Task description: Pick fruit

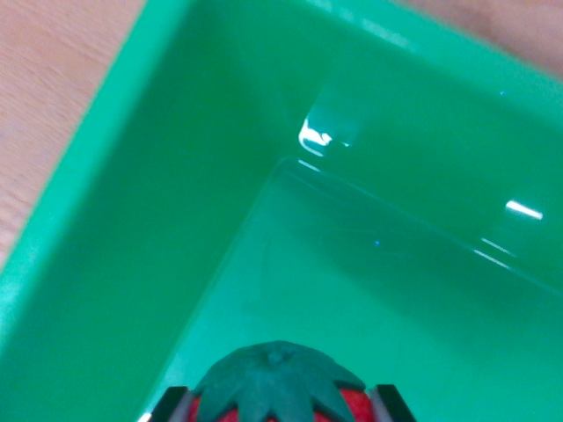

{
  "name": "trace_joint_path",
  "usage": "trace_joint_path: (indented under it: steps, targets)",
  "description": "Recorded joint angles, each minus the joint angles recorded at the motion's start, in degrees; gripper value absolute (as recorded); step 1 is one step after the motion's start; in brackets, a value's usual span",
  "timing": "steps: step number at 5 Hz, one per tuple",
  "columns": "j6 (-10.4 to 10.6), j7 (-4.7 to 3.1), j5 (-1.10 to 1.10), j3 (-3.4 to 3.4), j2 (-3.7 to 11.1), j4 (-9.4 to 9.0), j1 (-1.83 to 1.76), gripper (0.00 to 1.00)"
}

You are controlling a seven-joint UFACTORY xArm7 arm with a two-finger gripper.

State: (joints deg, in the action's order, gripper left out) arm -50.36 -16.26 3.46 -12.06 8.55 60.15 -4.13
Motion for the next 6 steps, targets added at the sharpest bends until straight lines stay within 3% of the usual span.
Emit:
trace_joint_path:
  steps: [1,2,3,4,5,6]
  targets:
    - [0.00,0.00,0.00,0.00,0.00,0.00,0.00,1.00]
    - [-2.76,-0.01,0.21,-0.04,-1.28,1.51,0.12,1.00]
    - [-2.76,-0.01,0.21,-0.04,-1.28,1.51,0.12,1.00]
    - [-5.44,-0.02,0.42,-0.09,-2.51,2.97,0.23,1.00]
    - [-5.44,-0.02,0.42,-0.09,-2.51,2.97,0.23,1.00]
    - [-8.13,-0.03,0.62,-0.13,-3.76,4.44,0.35,1.00]
